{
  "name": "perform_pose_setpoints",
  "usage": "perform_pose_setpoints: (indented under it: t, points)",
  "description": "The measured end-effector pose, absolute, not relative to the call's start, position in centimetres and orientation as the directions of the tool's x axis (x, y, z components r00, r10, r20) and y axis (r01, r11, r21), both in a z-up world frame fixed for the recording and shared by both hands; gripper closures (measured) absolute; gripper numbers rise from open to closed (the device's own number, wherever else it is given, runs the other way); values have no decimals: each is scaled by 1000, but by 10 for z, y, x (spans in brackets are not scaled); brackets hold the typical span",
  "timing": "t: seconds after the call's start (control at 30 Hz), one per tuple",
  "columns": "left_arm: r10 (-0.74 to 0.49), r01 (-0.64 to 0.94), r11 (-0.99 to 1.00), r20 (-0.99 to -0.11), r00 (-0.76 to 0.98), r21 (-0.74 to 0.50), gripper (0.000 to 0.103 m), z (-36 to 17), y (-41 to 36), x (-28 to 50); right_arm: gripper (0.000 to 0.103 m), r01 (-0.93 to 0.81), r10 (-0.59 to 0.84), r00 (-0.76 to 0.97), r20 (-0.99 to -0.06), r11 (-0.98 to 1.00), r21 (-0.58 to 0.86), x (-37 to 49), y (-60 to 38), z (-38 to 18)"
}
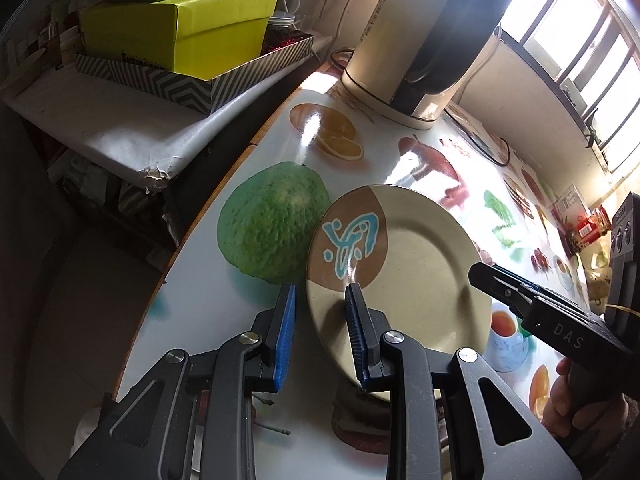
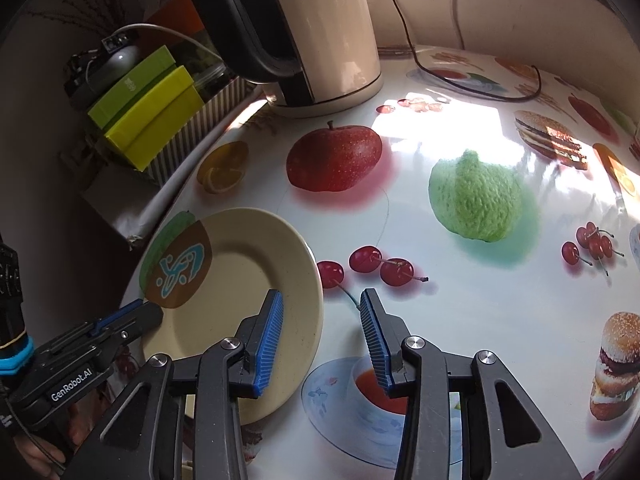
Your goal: Organize plates and bowls
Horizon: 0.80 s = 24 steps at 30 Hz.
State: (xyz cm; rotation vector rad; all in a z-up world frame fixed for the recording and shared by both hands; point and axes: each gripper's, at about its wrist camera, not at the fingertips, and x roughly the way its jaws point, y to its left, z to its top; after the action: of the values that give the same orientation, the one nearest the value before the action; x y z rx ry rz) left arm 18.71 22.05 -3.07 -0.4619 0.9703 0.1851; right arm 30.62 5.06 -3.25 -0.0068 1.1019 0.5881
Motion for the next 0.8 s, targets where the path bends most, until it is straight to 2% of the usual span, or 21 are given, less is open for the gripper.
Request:
perform_pose_setpoints:
  t: [0.13, 0.37, 0.8]
  points:
    - [-42, -353, 891, -827, 561, -284, 77, -31, 219, 188, 73, -455, 452, 306, -838, 843, 288, 305, 52, -35]
    - [-28, -347, 898, -823, 567, -270, 85, -29, 217, 188, 83, -474, 469, 301, -831, 829, 296, 304, 55, -34]
    - [-17, -350, 900, -825, 565, -259, 85, -28, 216, 189, 85, -471, 471, 301, -829, 829, 301, 303, 56, -34]
